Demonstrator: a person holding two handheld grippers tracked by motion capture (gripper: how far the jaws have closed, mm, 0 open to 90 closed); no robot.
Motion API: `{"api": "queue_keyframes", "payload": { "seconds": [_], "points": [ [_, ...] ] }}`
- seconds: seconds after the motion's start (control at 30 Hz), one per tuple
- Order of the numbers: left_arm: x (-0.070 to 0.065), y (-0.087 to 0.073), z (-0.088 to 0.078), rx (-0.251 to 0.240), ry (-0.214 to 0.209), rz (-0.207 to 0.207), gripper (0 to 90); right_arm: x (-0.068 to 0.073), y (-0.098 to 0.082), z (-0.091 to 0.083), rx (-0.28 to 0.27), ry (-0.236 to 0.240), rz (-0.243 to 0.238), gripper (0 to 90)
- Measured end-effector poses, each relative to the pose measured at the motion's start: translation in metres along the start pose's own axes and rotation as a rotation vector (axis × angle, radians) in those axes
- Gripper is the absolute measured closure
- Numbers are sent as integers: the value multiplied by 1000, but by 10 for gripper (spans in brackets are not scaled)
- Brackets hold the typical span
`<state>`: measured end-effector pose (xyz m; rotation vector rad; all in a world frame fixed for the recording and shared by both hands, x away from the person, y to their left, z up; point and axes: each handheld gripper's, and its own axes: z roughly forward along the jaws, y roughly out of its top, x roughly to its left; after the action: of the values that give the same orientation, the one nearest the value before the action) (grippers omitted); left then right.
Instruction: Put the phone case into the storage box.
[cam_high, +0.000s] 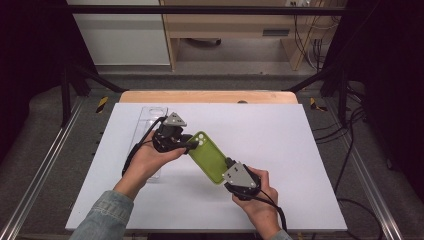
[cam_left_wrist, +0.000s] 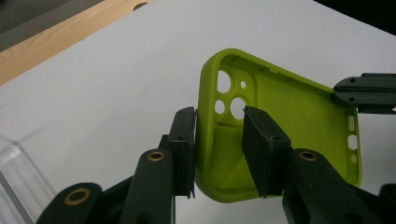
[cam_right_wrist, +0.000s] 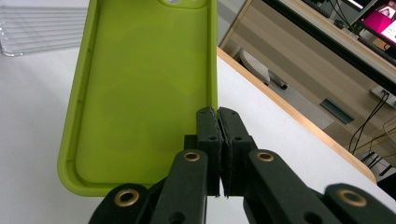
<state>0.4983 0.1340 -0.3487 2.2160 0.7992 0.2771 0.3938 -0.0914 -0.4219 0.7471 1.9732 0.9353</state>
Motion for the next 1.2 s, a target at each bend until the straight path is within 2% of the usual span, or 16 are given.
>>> {"api": "queue_keyframes", "payload": {
  "seconds": [0.33, 0.57, 0.7, 1.2],
  "points": [
    [0, 1, 2, 0, 7, 2, 641, 2, 0, 1, 2, 0, -14, 883],
    [1, 1, 2, 7, 13, 4, 689, 2, 0, 1, 5, -2, -18, 883],
    [1, 2, 2, -1, 31, -6, 728, 3, -1, 2, 6, -4, -19, 883],
    [-1, 5, 0, 24, 39, 33, 768, 2, 0, 1, 8, -9, -30, 883]
  ]
}}
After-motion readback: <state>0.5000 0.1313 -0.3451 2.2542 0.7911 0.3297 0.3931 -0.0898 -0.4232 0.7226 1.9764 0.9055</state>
